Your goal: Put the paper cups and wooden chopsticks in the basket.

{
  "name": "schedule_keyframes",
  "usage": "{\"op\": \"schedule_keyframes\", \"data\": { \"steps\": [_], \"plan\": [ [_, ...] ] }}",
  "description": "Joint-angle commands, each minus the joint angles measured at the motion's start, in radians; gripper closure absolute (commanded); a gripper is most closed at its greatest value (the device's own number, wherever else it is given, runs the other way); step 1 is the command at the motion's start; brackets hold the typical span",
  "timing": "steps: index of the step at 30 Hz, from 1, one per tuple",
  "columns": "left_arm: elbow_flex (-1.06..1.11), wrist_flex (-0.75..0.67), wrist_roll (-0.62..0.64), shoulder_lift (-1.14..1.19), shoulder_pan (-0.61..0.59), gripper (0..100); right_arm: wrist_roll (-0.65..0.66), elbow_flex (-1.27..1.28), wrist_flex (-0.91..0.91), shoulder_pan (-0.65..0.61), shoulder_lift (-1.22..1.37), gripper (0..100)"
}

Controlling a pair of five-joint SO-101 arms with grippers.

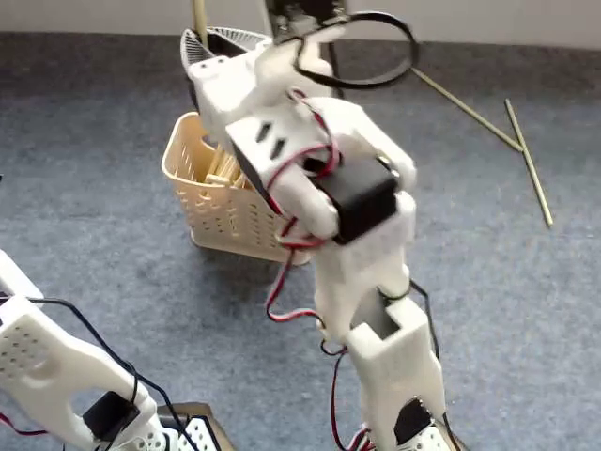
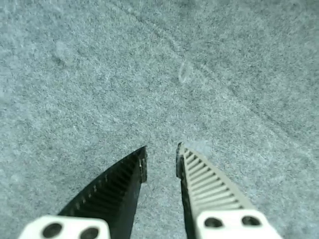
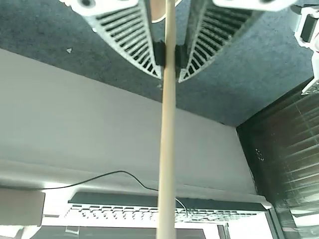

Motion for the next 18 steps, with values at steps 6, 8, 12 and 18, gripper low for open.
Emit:
{"op": "schedule_keyframes", "data": {
  "steps": [6,8,12,18],
  "plan": [
    [-0.007,-0.002,-0.005,-0.059,-0.041,87,-0.021,-0.122,-0.130,-0.016,0.090,99.5],
    [-0.007,-0.002,-0.006,-0.059,-0.048,87,-0.026,-0.122,-0.131,-0.016,0.108,99.5],
    [-0.013,-0.008,-0.006,-0.061,-0.081,87,-0.025,-0.120,-0.128,0.013,0.127,99.5],
    [-0.013,-0.011,-0.008,-0.059,-0.082,87,0.032,-0.117,-0.074,0.074,0.134,99.5]
  ]
}}
